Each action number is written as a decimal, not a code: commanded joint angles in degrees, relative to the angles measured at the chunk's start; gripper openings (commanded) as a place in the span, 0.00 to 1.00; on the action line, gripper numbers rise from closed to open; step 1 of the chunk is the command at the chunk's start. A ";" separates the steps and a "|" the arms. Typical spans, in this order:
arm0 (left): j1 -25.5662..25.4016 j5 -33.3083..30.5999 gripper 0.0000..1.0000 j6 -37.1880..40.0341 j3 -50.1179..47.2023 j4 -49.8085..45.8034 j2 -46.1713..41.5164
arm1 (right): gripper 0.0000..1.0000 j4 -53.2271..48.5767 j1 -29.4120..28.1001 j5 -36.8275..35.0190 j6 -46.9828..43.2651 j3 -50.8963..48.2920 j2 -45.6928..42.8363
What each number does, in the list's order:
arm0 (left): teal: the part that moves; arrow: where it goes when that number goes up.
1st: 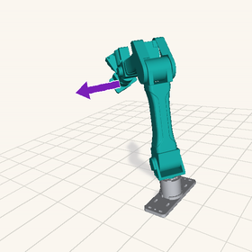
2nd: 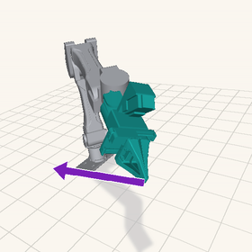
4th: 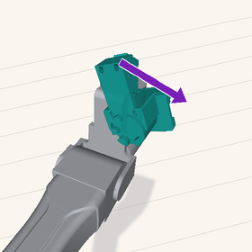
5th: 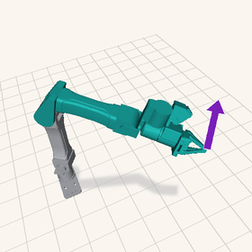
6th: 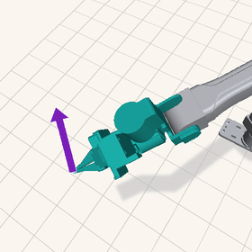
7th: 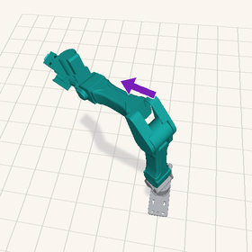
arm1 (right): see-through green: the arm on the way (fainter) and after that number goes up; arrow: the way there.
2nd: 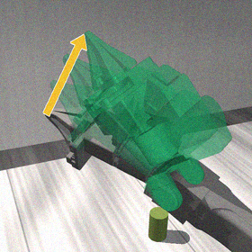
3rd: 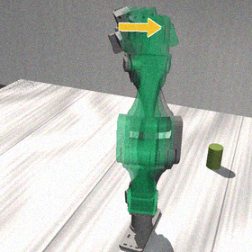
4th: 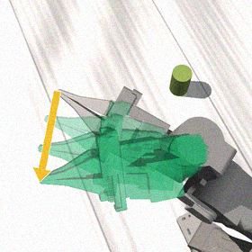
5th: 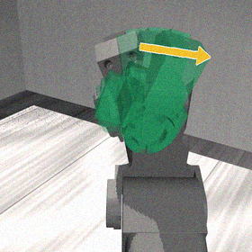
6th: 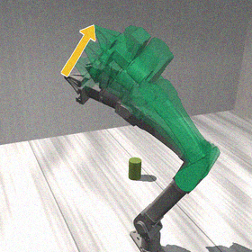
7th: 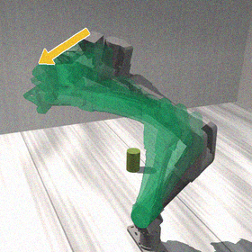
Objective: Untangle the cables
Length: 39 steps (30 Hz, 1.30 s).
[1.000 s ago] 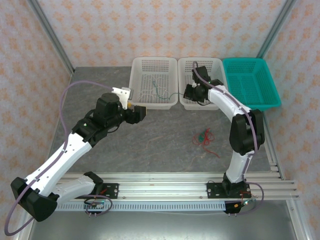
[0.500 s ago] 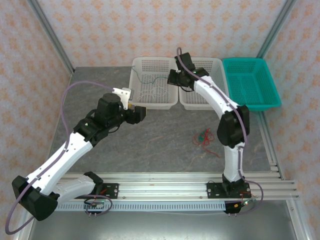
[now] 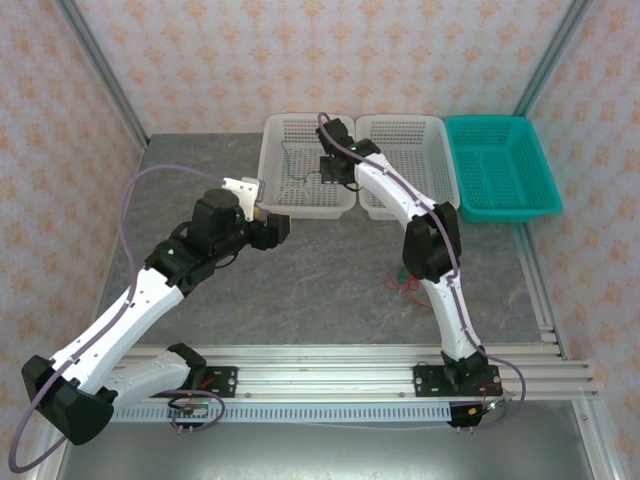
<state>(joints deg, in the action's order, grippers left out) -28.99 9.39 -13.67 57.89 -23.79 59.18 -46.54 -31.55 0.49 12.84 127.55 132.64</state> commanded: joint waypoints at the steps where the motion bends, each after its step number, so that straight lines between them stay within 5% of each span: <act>1: -0.28 -1.06 0.77 -0.56 -0.32 1.52 -0.34 | 0.32 -5.19 -0.93 2.39 -2.62 4.29 0.32; 5: -0.27 -0.77 0.77 -0.61 0.31 1.38 0.15 | 0.50 -7.96 -0.94 -1.20 -0.23 6.02 -2.54; 11: -0.29 2.16 0.77 -4.12 -0.45 3.92 0.14 | 0.53 -5.33 -0.62 -3.26 0.92 -2.41 -14.52; 15: -2.67 7.29 0.77 -13.12 -4.31 13.48 1.75 | 0.55 5.08 1.05 -3.65 4.08 -28.68 -32.88; 21: -15.90 3.80 0.75 -18.17 -3.27 22.48 11.99 | 0.60 7.87 4.71 -7.37 11.79 -61.51 -59.94; 25: -22.87 2.96 0.74 -17.62 1.65 25.17 22.56 | 0.60 8.16 10.08 -2.50 18.09 -77.21 -71.99; 29: -24.54 4.36 0.74 -17.88 5.47 26.92 30.16 | 0.58 12.70 20.86 11.96 20.79 -86.90 -72.60; 33: -24.66 3.96 0.74 -18.16 7.15 26.34 33.71 | 0.58 19.76 21.45 24.76 19.56 -89.08 -67.03; 39: -24.67 0.04 0.74 -18.60 4.41 25.77 31.49 | 0.68 22.63 17.81 17.39 14.57 -88.58 -57.41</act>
<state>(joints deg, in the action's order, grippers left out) -53.74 12.71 -31.68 62.89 0.97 93.12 -27.59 -13.30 18.74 29.74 37.89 72.03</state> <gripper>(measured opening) 0.738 0.679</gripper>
